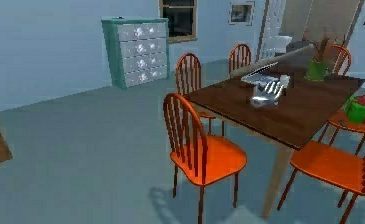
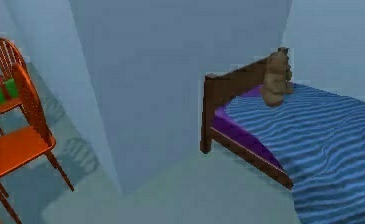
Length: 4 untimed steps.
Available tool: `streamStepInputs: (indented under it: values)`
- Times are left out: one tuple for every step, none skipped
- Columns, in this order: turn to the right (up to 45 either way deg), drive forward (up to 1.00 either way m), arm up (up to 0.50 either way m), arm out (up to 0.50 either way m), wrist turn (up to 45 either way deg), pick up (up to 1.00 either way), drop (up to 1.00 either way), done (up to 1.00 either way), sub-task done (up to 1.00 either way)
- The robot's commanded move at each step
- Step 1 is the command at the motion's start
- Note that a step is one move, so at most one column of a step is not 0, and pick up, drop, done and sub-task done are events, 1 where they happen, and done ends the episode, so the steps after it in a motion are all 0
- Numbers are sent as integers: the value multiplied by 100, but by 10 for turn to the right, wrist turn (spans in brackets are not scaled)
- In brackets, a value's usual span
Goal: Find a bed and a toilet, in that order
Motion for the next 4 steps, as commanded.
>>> streamStepInputs:
  values:
    - [0,45,0,0,0,0,0,0,0]
    - [-390,0,0,0,0,0,0,0,0]
    - [0,75,0,0,0,0,0,0,0]
    - [-30,0,0,0,0,0,0,0,0]
